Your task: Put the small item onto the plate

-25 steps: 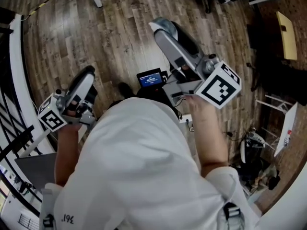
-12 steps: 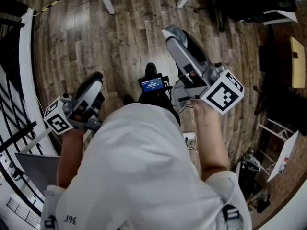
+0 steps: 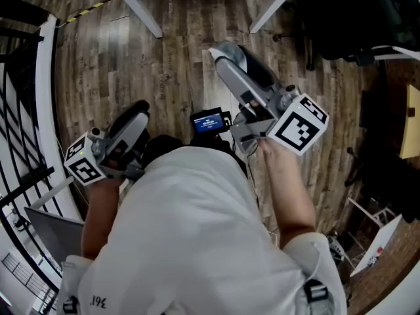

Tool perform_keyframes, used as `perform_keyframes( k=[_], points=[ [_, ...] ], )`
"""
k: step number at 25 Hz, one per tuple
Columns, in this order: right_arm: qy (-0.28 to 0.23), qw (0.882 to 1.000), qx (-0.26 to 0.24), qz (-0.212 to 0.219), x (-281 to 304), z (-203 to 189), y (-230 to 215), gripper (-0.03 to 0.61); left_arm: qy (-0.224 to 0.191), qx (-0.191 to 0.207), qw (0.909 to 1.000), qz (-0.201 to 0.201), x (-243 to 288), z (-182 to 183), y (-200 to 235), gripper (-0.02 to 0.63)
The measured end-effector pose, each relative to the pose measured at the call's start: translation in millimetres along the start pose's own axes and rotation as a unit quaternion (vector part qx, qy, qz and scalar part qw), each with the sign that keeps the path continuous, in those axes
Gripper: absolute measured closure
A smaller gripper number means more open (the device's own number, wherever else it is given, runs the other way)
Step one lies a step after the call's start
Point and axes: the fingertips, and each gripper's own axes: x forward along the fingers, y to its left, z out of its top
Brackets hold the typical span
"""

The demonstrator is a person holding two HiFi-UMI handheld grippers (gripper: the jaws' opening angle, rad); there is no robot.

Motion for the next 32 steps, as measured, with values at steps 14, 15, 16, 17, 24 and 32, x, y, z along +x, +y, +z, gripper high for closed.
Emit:
perform_keyframes(
  k=[14, 15, 16, 17, 24, 32],
  points=[
    [0.002, 0.999, 0.007, -0.033, 81, 52, -82, 0.264, 0.004, -0.022, 0.9997, 0.007, 55, 87, 92, 0.477],
    [-0.002, 0.999, 0.008, -0.04, 91, 56, -89, 0.264, 0.008, -0.024, 0.9997, 0.003, 59, 100, 102, 0.477],
    [-0.006, 0.999, 0.01, -0.048, 103, 59, -96, 0.264, 0.013, -0.026, 0.9996, -0.001, 63, 113, 112, 0.477],
    [-0.01, 0.998, 0.012, -0.055, 115, 63, -102, 0.264, 0.019, -0.029, 0.9994, -0.005, 67, 126, 121, 0.477],
    [-0.026, 0.996, 0.005, -0.086, 215, 96, -127, 0.264, 0.053, -0.033, 0.9978, -0.022, 83, 228, 181, 0.477],
    [-0.025, 0.994, -0.007, -0.102, 294, 120, -156, 0.264, 0.056, -0.037, 0.9971, -0.037, 102, 303, 224, 0.477]
  ],
)
